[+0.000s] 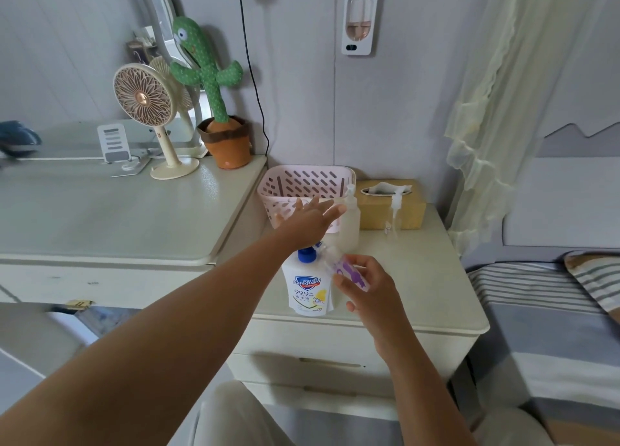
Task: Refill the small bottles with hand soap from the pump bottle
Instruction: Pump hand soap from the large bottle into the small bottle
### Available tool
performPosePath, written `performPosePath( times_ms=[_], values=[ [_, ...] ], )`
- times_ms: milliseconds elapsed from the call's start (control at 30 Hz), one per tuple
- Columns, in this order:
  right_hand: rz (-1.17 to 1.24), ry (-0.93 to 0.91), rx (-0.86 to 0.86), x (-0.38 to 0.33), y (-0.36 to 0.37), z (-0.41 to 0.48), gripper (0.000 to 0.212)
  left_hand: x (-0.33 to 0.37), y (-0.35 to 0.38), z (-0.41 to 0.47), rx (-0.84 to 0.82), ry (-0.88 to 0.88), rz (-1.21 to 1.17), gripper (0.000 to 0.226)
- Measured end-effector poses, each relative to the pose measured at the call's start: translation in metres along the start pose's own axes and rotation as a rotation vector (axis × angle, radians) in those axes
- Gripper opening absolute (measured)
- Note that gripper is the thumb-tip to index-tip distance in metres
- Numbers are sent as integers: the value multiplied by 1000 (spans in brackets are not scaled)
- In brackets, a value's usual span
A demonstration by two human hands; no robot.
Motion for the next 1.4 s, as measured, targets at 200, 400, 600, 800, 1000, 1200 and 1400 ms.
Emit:
performPosePath(
  times_ms=[200,400,600,800,1000,1200,1400],
  values=[
    [25,35,11,10,5,-4,29,-9,12,1,-21,-28,-57,53],
    [5,3,10,3,0,0,26,-3,4,4,-40,5,-37,65],
    [-25,-9,17,5,2,1,26,-4,4,-1,-22,9,-76,53],
    [-21,-3,5,5,1,0,25,-11,9,4,-28,-26,-40,56],
    [-21,-16,-4,-2,0,1,26,-3,-1,-1,-40,-23,-74,55],
    [-1,19,4,9,4,-2,29,-7,8,0,-16,25,-62,54],
    [-3,-9,-6,0,1,2,28,2,-5,-3,-44,11,-13,54]
  ],
)
Point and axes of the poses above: each hand's wrist, its own z-axis towards the middle knuckle, its own y-axis out of the palm, x = y × z, the point moved 6 cm from there along z, towards the middle knuckle, and after that the axes turned 7 degrees about x, right-handed, at the moved point
